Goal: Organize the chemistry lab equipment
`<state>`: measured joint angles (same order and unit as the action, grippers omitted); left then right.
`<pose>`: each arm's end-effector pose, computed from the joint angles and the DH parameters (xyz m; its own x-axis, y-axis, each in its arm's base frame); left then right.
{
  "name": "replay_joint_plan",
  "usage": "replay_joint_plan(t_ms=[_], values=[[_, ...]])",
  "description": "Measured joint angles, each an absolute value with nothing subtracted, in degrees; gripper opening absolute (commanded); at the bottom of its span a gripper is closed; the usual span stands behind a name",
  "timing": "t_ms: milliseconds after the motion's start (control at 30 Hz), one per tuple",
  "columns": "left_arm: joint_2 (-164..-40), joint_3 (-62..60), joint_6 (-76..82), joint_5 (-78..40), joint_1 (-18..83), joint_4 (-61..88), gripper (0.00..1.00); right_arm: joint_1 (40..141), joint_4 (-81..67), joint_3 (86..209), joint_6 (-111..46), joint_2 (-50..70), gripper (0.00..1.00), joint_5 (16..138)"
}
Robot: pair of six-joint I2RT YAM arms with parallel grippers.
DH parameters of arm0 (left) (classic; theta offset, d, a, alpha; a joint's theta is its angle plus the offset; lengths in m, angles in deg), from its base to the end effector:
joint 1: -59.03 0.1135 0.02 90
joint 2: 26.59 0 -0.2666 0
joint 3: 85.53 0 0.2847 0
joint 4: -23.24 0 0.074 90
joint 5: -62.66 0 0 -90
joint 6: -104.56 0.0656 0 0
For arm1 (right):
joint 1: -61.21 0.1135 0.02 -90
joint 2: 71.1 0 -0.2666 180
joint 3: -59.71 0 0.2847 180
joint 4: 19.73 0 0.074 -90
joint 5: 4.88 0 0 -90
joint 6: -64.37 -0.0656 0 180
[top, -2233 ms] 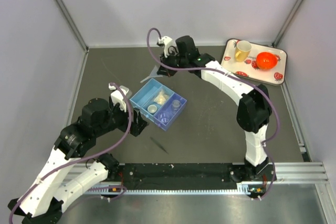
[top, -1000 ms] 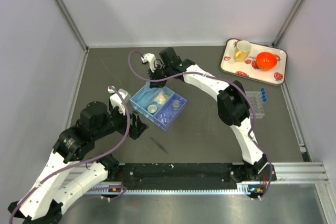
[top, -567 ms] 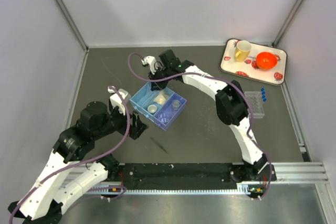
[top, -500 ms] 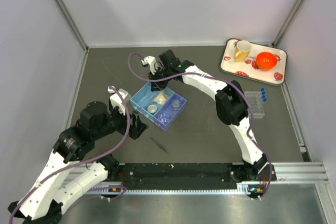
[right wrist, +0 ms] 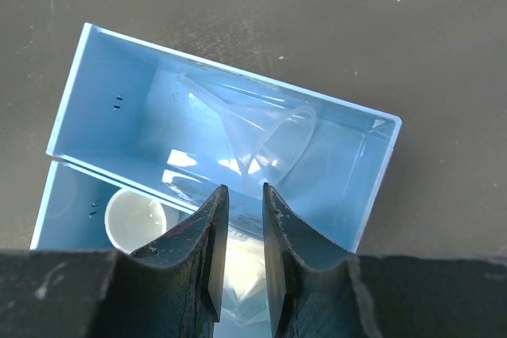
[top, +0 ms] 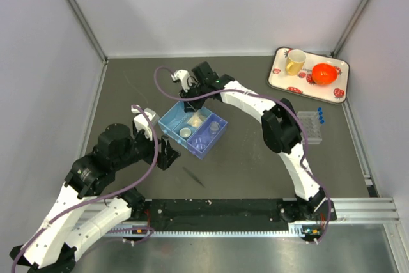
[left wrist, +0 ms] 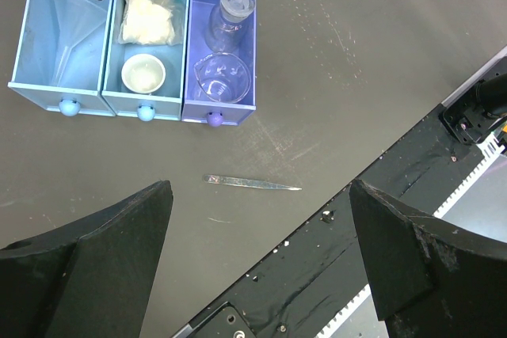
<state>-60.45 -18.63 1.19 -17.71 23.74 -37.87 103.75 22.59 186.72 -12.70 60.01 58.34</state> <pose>0.1240 -0.1012 0.3520 -0.5332 0.0981 -0.8403 0.5825 0.7628 -0.2806 0.4005 0.4076 0.1980 -0.3339 -0.5776 -0.7449 -0.9308 0.3268 0.1639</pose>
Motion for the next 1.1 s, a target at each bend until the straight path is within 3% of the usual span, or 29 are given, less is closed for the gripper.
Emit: replay_joint_plan(t_ms=[233,733,1100], values=[[-60.4,-18.6,1.5,-18.2,23.7,-38.3,0.99,104.9,24.3,182.9,-12.1,53.0,0.20,66.2],[-59.8,-17.6,2.2,-20.9,23.7,-38.8,0.99,106.2,21.0,153.5,-21.1,13.2,0.20,76.0],[-78.6,-15.7,-2.2,-31.4,27.3,-33.6,0.99,117.1,22.3,133.4,-28.2,-7.0,0.20,82.9]])
